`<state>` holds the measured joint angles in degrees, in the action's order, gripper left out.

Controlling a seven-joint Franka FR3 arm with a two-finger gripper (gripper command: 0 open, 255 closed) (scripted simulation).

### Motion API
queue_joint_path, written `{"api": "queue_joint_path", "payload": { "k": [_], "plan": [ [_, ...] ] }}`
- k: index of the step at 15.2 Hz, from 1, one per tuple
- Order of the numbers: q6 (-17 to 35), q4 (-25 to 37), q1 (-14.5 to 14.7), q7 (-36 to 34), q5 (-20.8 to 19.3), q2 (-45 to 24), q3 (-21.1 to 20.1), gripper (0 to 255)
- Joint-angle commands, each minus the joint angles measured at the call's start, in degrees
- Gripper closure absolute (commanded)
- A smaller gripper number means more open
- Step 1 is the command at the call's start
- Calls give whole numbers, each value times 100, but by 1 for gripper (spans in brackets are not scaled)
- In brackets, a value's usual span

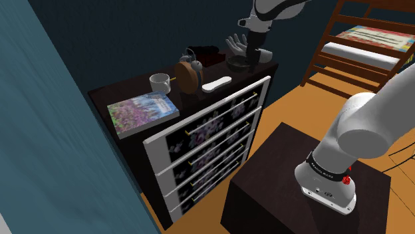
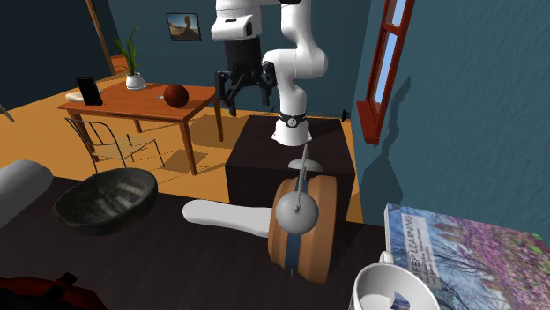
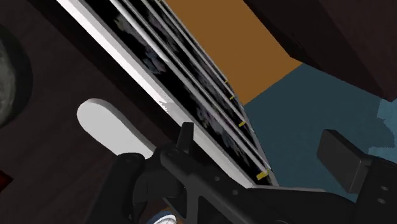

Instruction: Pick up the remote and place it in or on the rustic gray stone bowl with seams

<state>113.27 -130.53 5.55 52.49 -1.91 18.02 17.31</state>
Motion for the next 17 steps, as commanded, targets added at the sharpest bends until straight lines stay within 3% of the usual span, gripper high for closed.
{"api": "queue_joint_path", "payload": {
  "k": [1, 8, 17],
  "plan": [
    [196, 271, 95, 607, 79, -499, 153, 0],
    [618, 1385, 217, 2549, 586, -2200, 349, 0],
    [714, 3125, -15, 4434, 1034, -4149, -28, 0]
  ]
}}
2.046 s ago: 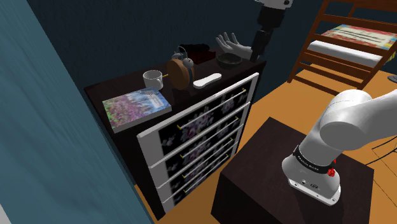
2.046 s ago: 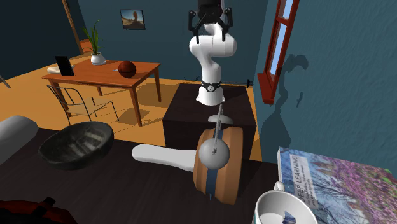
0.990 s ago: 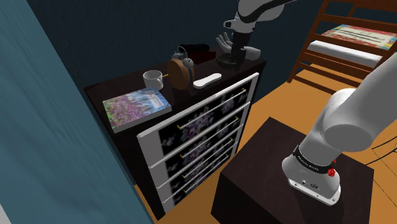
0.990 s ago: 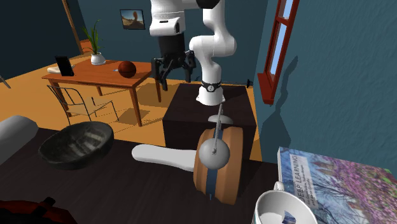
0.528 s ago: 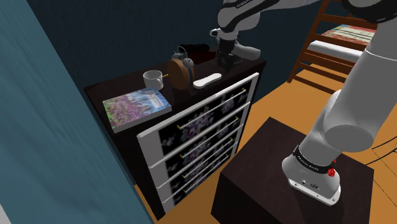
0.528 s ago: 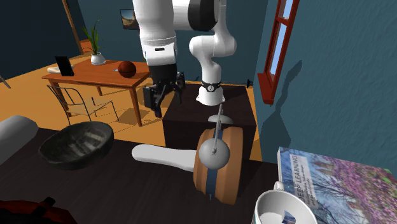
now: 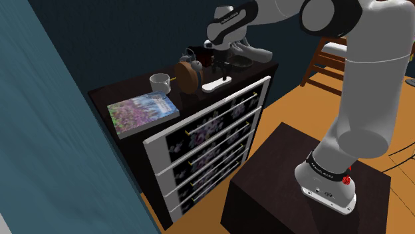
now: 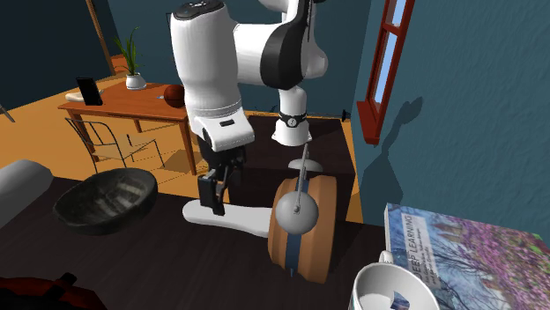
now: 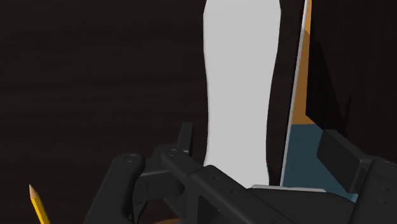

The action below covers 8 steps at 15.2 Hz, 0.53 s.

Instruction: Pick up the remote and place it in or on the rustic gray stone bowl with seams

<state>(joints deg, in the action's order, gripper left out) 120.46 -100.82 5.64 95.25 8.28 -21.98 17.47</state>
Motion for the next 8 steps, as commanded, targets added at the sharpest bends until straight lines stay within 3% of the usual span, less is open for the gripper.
{"api": "queue_joint_path", "payload": {
  "k": [1, 8],
  "plan": [
    [59, 121, -29, 167, 28, -181, -52, 0],
    [469, -63, -54, 226, 122, -417, -101, 0]
  ]
}}
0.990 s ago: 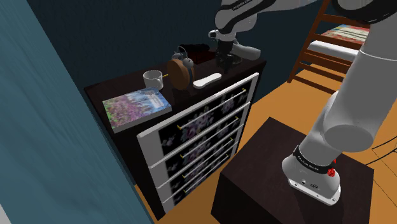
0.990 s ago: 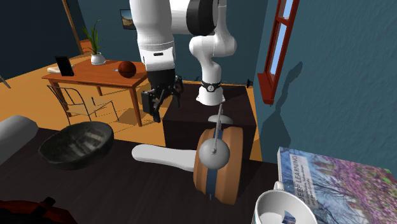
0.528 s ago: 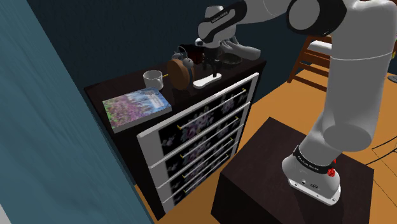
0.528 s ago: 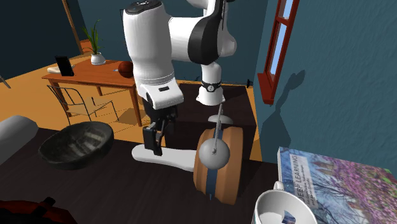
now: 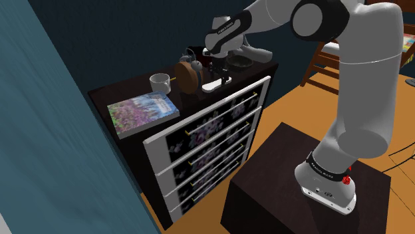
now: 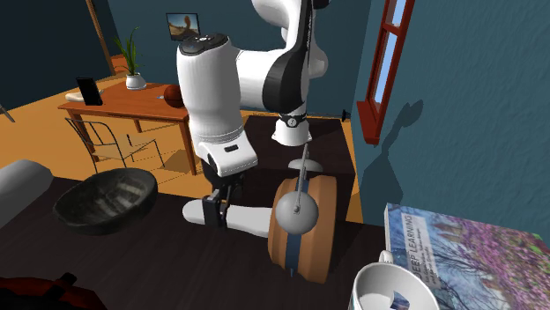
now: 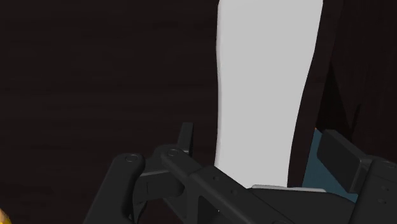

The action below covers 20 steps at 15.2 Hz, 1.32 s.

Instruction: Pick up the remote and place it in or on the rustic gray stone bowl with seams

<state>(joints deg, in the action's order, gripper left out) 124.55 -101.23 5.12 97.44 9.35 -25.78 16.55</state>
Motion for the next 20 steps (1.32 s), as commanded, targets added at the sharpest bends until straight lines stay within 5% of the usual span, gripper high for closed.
{"api": "queue_joint_path", "payload": {
  "k": [1, 7, 8, 20],
  "plan": [
    [60, -22, -2, 7, 14, -37, -9, 0],
    [60, -21, -2, 7, 14, -37, -9, 0],
    [60, -21, -2, 7, 14, -37, -9, 255],
    [-122, 47, 13, -23, -31, 81, 15, 255]
  ]
}}
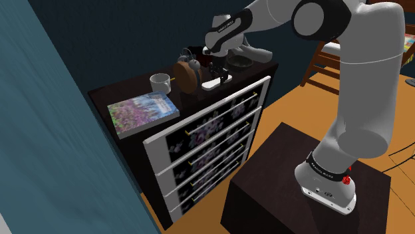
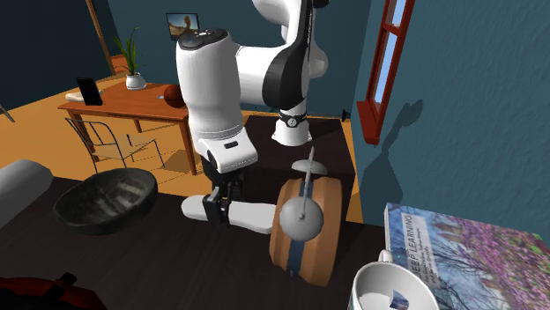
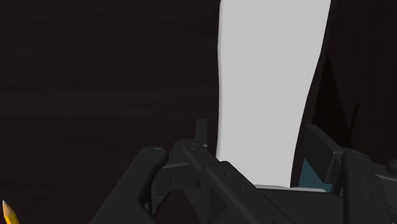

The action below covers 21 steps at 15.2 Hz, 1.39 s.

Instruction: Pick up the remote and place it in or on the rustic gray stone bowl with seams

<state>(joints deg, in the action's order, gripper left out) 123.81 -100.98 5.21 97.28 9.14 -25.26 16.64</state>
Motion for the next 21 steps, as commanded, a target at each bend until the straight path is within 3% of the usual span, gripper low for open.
{"api": "queue_joint_path", "payload": {
  "k": [1, 21],
  "plan": [
    [-110, 48, 8, -17, -25, 67, 13, 255],
    [-1428, 851, 48, -170, -246, 608, 109, 255]
  ]
}}
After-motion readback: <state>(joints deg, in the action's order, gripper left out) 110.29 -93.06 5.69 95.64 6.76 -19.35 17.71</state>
